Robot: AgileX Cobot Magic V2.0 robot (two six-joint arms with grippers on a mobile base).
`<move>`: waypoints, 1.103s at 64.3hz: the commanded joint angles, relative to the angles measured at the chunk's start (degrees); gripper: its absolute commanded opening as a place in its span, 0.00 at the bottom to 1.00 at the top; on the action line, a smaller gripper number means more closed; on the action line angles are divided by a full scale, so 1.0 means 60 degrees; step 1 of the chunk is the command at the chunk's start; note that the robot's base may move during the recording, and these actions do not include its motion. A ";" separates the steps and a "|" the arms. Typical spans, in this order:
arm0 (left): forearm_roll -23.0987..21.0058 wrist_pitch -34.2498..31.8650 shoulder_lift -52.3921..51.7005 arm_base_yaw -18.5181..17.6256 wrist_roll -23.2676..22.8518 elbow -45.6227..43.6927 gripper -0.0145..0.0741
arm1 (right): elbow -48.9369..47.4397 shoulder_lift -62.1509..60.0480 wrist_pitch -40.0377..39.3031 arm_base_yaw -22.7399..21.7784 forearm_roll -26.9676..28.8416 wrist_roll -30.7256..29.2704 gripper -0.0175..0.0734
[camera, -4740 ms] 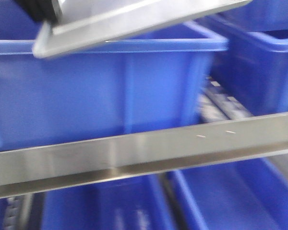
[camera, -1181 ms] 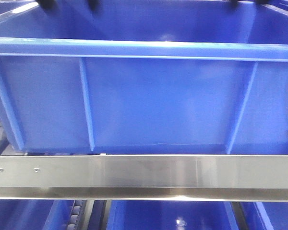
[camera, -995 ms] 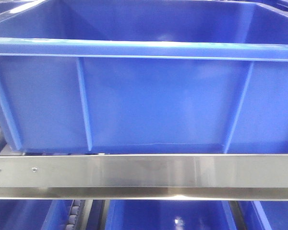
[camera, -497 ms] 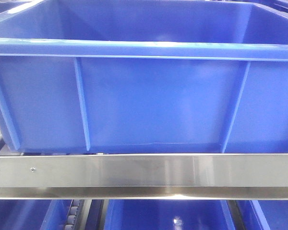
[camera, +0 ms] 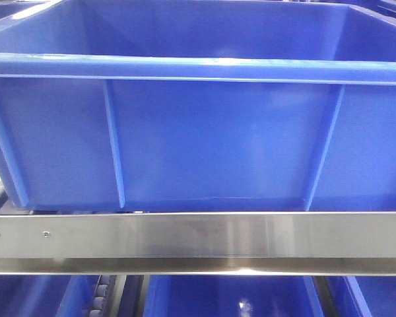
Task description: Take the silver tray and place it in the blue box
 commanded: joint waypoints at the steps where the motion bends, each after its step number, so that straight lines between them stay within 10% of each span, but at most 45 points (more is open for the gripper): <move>1: -0.0064 -0.0932 0.0048 -0.0065 0.0010 -0.0219 0.05 | -0.0229 -0.0002 -0.0909 -0.0005 -0.0355 -0.0093 0.25; 33: -0.0325 -0.0917 -0.0019 0.0003 0.0010 -0.0028 0.05 | -0.0229 -0.0002 -0.0875 -0.0005 -0.0359 -0.0093 0.25; 48: -0.1919 -0.1934 -0.1280 0.2067 0.1413 0.1184 0.05 | -0.0229 -0.0002 -0.0875 -0.0005 -0.0359 -0.0093 0.25; 71: -0.1958 -0.6390 -0.3170 0.4568 0.1413 0.5706 0.05 | -0.0229 -0.0002 -0.0864 -0.0005 -0.0359 -0.0093 0.25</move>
